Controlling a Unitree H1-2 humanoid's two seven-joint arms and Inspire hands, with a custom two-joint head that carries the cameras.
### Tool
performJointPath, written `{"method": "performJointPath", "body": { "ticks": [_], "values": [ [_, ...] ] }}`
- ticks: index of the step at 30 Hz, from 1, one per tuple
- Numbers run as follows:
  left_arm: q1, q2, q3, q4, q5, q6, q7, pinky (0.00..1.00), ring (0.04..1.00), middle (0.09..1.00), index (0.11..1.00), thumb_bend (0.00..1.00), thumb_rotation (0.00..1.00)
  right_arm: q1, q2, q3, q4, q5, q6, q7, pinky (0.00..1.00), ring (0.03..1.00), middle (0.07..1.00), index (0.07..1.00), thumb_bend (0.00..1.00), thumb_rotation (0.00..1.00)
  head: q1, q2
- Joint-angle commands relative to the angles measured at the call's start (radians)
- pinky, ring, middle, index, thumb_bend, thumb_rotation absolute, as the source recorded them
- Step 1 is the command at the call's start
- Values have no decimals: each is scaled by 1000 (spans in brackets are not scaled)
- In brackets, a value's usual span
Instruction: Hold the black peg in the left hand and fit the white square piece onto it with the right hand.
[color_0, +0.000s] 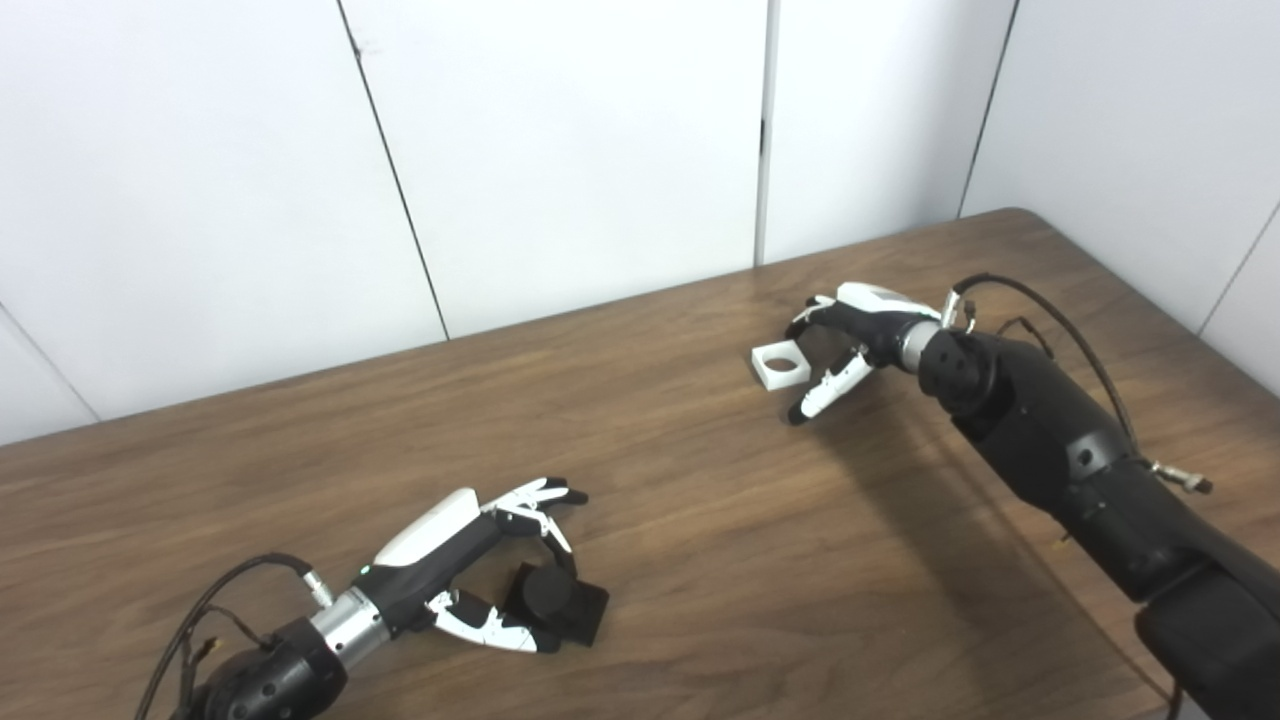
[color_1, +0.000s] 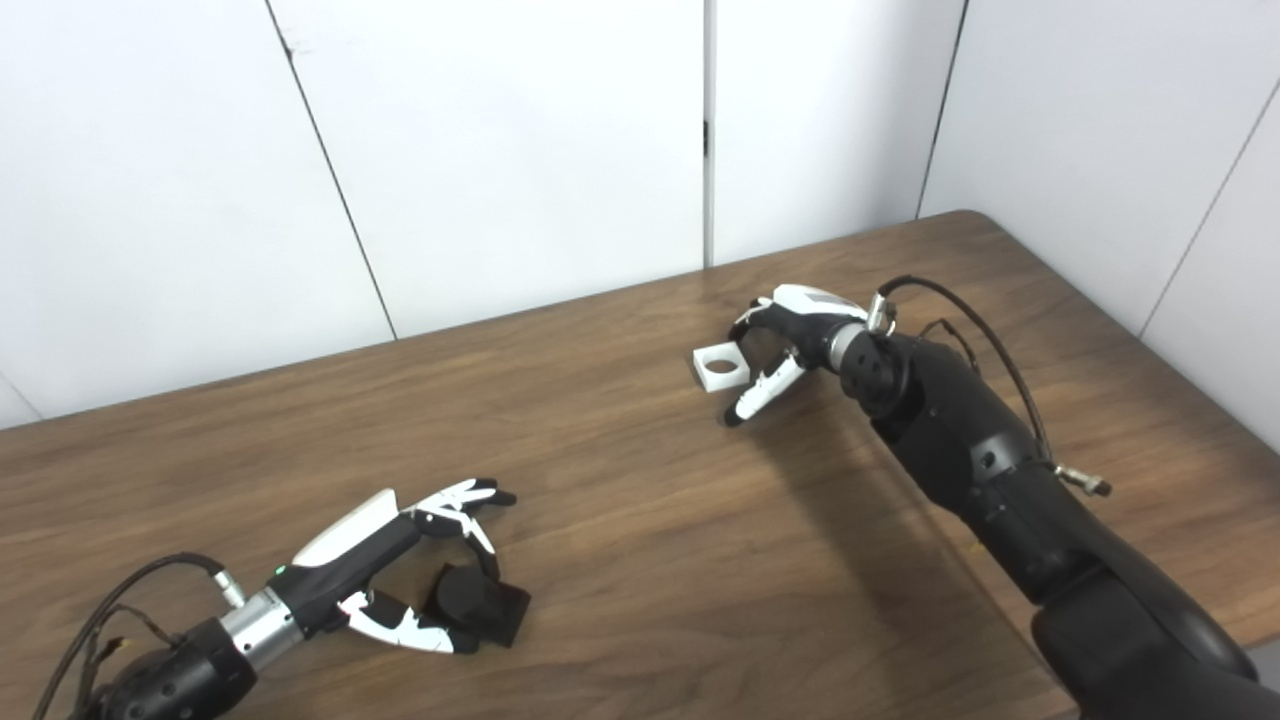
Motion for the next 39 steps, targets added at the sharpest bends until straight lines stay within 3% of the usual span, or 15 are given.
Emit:
{"method": "performJointPath", "body": {
  "ticks": [1,16,29,30,32,39],
  "values": [
    [37,29,-25,7,61,54,-56,944,976,917,490,519,77,-50,2,2,6,-4,-29,-30,993,987,984,851,867,365,4,4],
    [57,35,-24,-41,60,97,-61,929,975,918,490,520,77,-49,21,15,71,-26,-82,-139,839,901,906,699,699,300,11,14],
    [70,38,-22,-57,52,110,-64,926,978,919,490,520,77,-41,33,10,104,-21,-102,-201,777,856,864,634,672,224,20,25],
    [71,39,-22,-59,53,111,-64,925,977,917,490,520,77,-39,35,10,107,-21,-104,-212,773,850,856,552,578,179,20,27],
    [73,40,-22,-62,55,113,-64,924,976,916,490,520,77,-35,37,8,113,-22,-120,-240,767,836,840,508,530,155,19,29],
    [75,43,-22,-71,59,120,-68,924,975,917,490,520,77,-29,39,14,124,-25,-137,-277,780,825,811,485,515,141,20,33]
  ]
}}
